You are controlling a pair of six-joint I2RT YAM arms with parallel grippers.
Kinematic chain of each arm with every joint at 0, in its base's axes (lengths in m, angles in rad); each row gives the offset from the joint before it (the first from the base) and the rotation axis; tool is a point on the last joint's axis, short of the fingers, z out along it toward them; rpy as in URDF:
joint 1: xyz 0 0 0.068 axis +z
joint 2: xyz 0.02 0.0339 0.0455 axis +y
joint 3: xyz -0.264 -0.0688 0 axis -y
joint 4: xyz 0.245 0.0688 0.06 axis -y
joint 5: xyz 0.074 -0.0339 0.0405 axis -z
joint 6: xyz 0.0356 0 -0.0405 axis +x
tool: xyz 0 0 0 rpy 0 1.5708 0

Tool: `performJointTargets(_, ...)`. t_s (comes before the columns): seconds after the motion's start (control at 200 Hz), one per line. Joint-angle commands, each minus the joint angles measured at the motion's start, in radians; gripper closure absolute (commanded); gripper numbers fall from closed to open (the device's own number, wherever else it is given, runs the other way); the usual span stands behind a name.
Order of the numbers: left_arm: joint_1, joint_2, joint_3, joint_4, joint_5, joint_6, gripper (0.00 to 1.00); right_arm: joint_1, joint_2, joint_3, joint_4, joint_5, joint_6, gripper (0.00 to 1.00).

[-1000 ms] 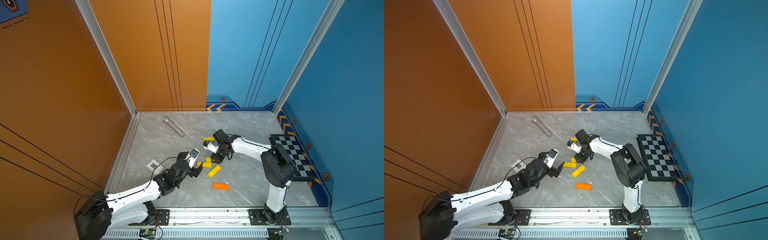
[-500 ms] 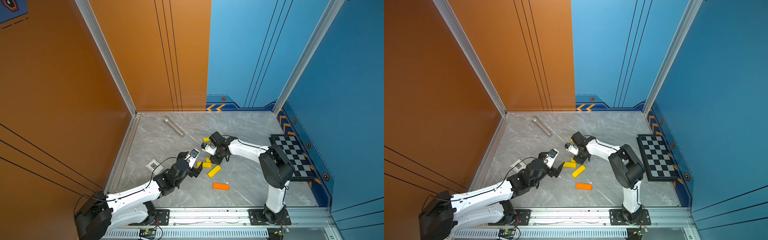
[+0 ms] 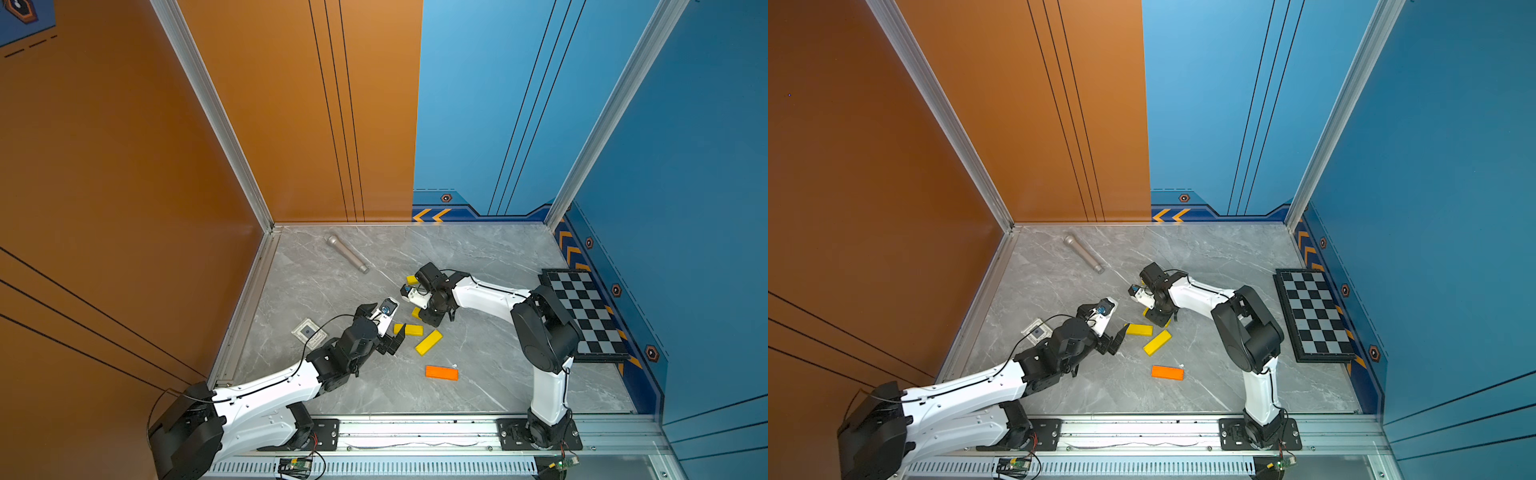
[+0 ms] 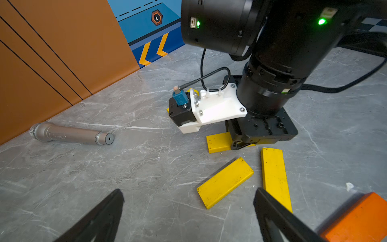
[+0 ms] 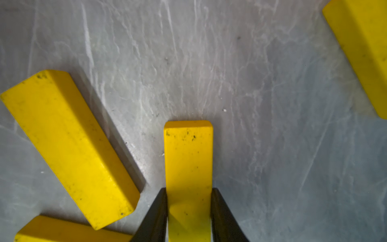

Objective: Assemble the letter p with building blocks
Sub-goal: Move the building block to the center of the board.

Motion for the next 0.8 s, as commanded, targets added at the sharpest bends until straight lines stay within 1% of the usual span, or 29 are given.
performJointTargets(0.0,0.008,-0.019,-0.017,0.018,-0.003,-0.001,0.01,-0.012,0.032,0.037,-0.004,-0.012,0.046,0.68)
performJointTargets(0.155,0.008,-0.017,-0.017,0.018,-0.014,-0.003,0.01,-0.012,0.065,0.062,0.002,-0.024,0.074,0.71)
performJointTargets(0.285,0.008,-0.018,-0.019,0.018,-0.029,-0.003,0.01,-0.012,0.097,0.097,0.019,-0.021,0.133,0.72)
performJointTargets(0.375,0.007,-0.021,-0.02,0.019,-0.034,-0.005,0.01,-0.011,0.112,0.13,0.033,-0.043,0.17,0.71)
performJointTargets(0.395,0.008,-0.021,-0.019,0.019,-0.034,-0.006,0.01,-0.01,0.144,0.14,0.033,-0.051,0.176,0.71)
performJointTargets(0.536,0.008,-0.04,-0.027,0.017,-0.044,-0.007,0.01,-0.008,0.204,0.203,0.033,-0.056,0.23,0.71)
performJointTargets(0.641,0.008,-0.066,-0.035,0.02,-0.054,-0.01,0.01,-0.008,0.235,0.242,0.033,-0.048,0.275,0.71)
performJointTargets(0.731,0.008,-0.084,-0.041,0.019,-0.059,-0.011,0.01,0.004,0.25,0.273,0.02,0.011,0.303,0.71)
performJointTargets(0.796,0.008,-0.087,-0.042,0.019,-0.059,-0.013,0.01,0.009,0.26,0.29,0.017,0.028,0.314,0.71)
